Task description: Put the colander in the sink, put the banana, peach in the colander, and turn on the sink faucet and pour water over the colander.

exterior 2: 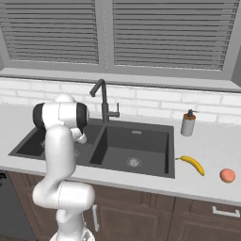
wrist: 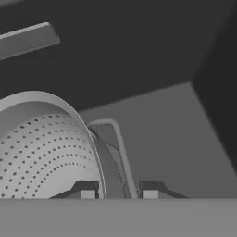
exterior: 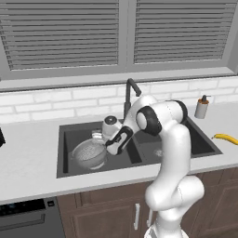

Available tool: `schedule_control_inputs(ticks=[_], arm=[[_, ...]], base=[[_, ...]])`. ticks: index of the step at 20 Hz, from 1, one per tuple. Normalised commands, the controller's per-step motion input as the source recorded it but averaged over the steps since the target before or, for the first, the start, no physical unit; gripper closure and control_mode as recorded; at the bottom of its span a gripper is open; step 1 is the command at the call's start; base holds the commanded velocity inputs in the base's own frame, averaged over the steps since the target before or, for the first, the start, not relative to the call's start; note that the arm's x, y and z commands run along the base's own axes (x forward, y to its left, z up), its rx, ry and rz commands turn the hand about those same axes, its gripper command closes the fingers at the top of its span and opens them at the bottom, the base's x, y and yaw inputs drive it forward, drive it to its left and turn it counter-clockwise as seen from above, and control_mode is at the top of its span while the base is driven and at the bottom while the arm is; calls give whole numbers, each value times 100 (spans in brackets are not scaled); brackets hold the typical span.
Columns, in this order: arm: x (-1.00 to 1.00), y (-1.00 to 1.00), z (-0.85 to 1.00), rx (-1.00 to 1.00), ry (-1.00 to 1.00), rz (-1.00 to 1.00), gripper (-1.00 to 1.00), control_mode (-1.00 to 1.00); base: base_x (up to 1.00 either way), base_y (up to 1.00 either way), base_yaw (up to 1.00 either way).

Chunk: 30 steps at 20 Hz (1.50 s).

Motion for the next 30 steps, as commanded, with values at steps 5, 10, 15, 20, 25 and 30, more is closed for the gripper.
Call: schedule_control_inputs(ticks=[5,10,15,20,25,30], arm=[[52,-9,-30,0,-15,4,100,-100],[10,-15,-27,0,-11,2,100,-100],[0,-32,-17,0,0,0,100,-100],[-3,-4,0,0,0,0,100,-100],[0,0,0,0,0,0,100,-100],[-2,0,0,0,0,0,-100,-100]], base=[[0,0,0],[0,0,0],[0,0,0],[0,0,0],[0,0,0],[0,0,0]])
